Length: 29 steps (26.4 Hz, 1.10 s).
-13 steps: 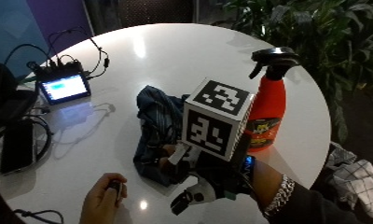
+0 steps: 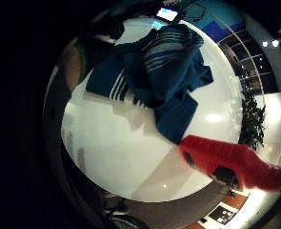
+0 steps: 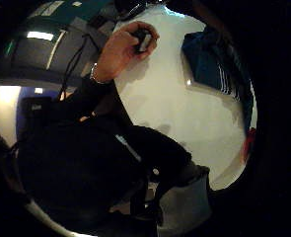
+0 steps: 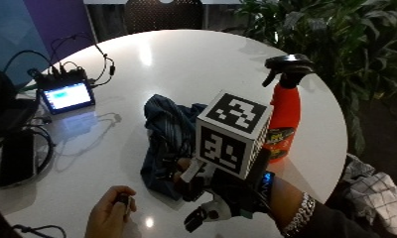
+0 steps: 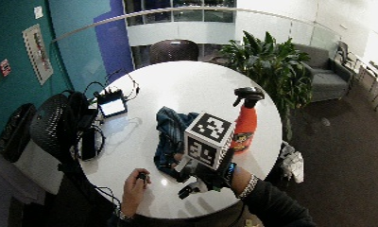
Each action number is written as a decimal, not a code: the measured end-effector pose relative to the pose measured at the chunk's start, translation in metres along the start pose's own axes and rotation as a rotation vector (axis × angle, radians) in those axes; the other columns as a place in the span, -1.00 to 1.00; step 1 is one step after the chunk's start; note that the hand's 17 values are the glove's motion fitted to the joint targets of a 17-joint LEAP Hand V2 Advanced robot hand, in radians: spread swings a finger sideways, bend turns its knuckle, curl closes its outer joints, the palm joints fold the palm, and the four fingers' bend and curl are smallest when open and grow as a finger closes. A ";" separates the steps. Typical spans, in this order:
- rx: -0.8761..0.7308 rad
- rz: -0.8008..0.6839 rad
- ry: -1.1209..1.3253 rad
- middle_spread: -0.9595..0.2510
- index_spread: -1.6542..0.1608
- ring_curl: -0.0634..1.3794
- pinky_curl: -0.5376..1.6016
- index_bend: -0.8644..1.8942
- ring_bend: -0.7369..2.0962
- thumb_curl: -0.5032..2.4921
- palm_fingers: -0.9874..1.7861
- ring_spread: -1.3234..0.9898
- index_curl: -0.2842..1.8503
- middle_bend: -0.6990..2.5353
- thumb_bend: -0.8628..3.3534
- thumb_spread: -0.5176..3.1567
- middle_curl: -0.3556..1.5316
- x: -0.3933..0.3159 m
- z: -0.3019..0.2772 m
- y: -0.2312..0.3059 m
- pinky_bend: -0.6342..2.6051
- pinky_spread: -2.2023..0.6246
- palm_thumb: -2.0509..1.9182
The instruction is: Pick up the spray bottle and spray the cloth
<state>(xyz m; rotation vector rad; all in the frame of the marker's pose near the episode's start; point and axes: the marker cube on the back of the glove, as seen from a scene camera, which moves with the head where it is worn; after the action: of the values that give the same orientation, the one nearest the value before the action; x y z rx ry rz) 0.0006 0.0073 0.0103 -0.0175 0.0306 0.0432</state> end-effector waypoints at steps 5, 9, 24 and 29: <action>0.012 0.007 0.010 0.39 0.33 -0.63 -0.27 -0.26 -0.20 -0.56 0.03 0.04 -0.55 -0.46 -0.58 -0.23 -0.44 -0.001 -0.008 -0.001 -0.34 0.71 0.17; 0.077 0.069 0.045 0.38 0.32 -0.61 -0.26 -0.26 -0.20 -0.55 0.03 0.03 -0.54 -0.46 -0.59 -0.21 -0.42 0.000 -0.020 0.004 -0.34 0.71 0.18; 0.620 0.858 -0.051 0.41 0.42 -0.49 -0.27 -0.26 -0.10 -0.49 0.47 0.04 -0.47 -0.37 -0.55 -0.09 -0.29 0.079 -0.078 0.080 -0.48 0.65 0.31; 0.685 1.074 0.021 0.42 0.44 -0.45 -0.25 -0.27 -0.11 -0.48 0.47 0.05 -0.45 -0.38 -0.55 -0.07 -0.27 0.098 -0.072 0.091 -0.49 0.63 0.32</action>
<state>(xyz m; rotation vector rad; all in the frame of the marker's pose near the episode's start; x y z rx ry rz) 0.0921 0.1012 -0.0662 0.6883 0.0722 1.1038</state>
